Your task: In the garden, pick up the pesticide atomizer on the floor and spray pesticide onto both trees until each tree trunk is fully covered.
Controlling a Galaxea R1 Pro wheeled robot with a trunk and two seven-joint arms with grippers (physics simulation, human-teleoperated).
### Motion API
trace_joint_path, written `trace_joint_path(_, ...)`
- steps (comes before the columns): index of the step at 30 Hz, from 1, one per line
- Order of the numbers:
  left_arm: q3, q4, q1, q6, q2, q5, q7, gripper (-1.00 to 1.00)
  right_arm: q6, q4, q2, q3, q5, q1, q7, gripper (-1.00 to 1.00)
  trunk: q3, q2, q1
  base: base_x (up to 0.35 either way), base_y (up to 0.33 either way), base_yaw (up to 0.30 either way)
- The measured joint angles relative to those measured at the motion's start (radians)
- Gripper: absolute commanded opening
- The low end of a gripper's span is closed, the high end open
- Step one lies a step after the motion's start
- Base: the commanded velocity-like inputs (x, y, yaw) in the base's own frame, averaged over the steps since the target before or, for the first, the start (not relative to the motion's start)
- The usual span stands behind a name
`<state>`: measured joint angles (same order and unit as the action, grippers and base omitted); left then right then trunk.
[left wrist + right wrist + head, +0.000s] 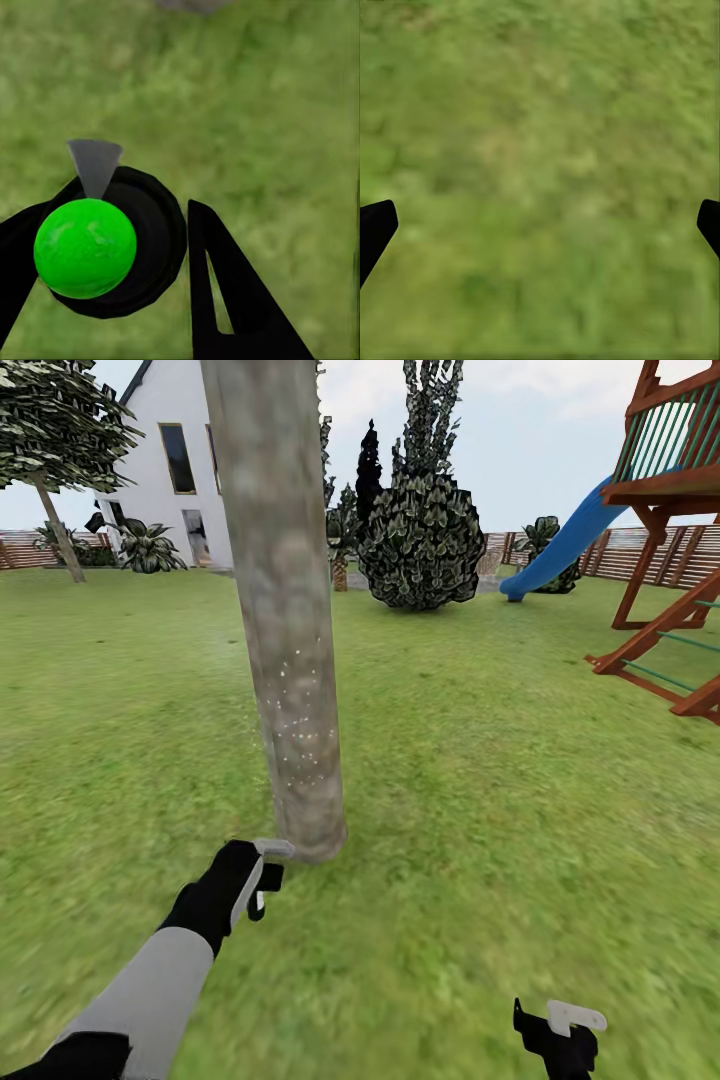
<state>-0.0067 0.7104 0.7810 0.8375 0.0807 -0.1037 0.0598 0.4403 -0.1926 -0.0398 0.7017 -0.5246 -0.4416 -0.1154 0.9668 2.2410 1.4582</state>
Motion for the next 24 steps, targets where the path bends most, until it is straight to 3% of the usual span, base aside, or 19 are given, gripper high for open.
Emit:
trace_joint_path(3, 0.015, -0.022, -0.004, -0.021, 0.011, 0.009, 0.082, -1.00, 0.000, 0.000, 0.000, 0.001, 0.000, 0.000, 0.000, 1.00, 0.000, 0.000, 0.000, 0.114, 0.016, 0.000)
trace_joint_path(13, 0.044, -0.068, -0.061, -0.171, 0.000, 0.022, 0.089, -1.00, 0.000, -0.001, 0.006, 0.000, 0.000, 0.000, -0.001, 1.00, 0.000, 0.000, 0.000, 0.258, -0.157, 0.035)
trace_joint_path(19, 0.044, -0.072, -0.065, -0.181, 0.002, 0.024, 0.086, -1.00, 0.000, -0.001, 0.008, 0.000, 0.000, 0.000, -0.001, 1.00, 0.000, 0.000, 0.000, 0.114, -0.260, 0.250)
trace_joint_path(24, 0.044, -0.072, -0.065, -0.181, 0.008, 0.026, 0.086, -1.00, 0.000, 0.000, 0.008, 0.001, 0.000, 0.000, -0.001, 1.00, 0.000, 0.000, 0.000, 0.136, -0.268, 0.027)
